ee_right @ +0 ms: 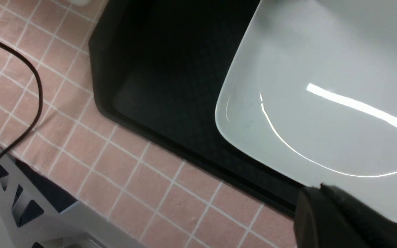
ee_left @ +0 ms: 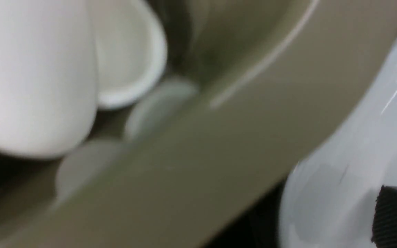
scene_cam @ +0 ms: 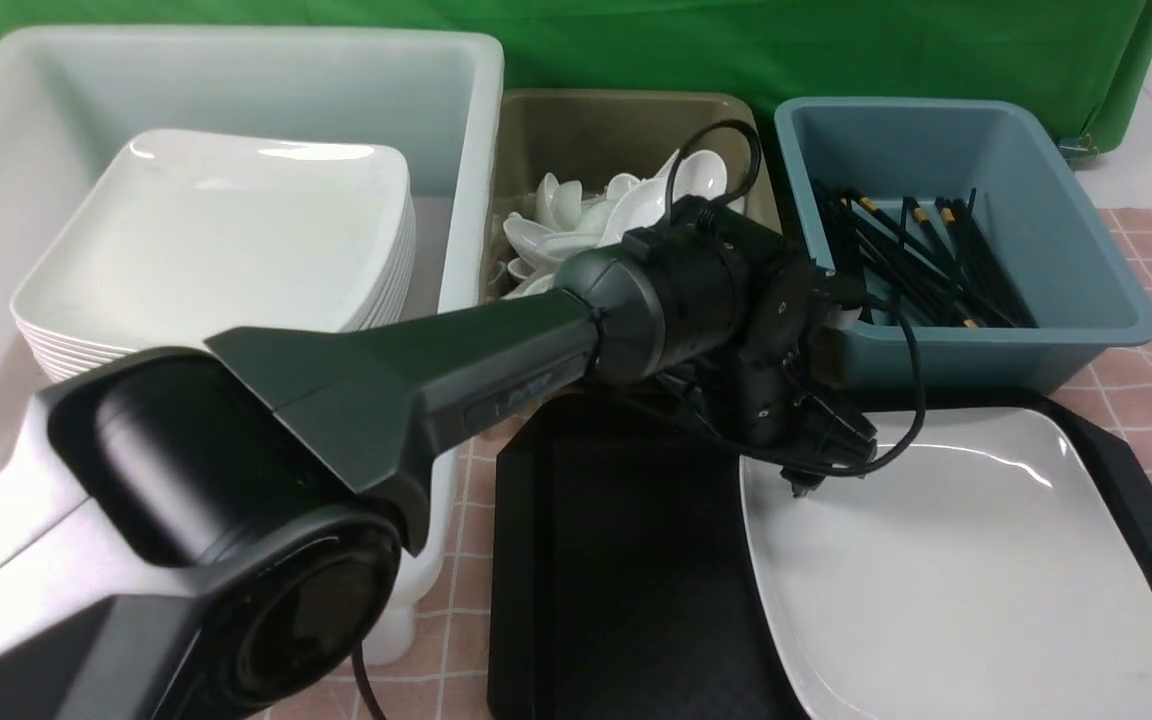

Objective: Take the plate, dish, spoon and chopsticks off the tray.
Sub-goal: Use the left arm to grab a plate from the dinner plate, then use the left arm to put the plate into the large storage box on the left

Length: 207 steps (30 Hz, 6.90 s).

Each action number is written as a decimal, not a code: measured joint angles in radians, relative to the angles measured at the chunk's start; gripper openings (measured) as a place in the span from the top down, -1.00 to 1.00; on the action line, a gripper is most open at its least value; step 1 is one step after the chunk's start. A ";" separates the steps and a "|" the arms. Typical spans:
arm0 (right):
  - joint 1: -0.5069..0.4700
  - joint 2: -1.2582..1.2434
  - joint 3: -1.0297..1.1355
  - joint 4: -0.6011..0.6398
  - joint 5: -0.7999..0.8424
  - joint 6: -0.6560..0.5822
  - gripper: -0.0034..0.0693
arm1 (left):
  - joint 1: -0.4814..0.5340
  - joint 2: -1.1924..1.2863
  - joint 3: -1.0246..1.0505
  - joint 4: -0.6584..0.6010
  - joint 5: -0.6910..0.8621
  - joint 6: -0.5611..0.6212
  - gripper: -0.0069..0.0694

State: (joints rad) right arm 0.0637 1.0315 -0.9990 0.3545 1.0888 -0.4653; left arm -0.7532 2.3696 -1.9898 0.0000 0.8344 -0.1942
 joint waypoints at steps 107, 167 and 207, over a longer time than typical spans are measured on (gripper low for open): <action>0.000 -0.002 -0.218 0.026 0.035 -0.045 0.82 | 0.102 -0.118 -0.066 -0.370 0.243 0.367 0.72; 0.248 0.176 -0.473 0.268 -0.095 -0.069 0.82 | 0.835 -0.635 -0.093 -0.559 0.227 0.388 0.78; 0.599 0.647 -0.927 -0.074 -0.199 0.254 0.82 | 1.213 -0.591 0.684 -1.061 -0.312 0.650 0.76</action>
State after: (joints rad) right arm 0.6631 1.6782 -1.9264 0.2806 0.8898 -0.2113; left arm 0.4602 1.7783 -1.3058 -1.0615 0.5220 0.4560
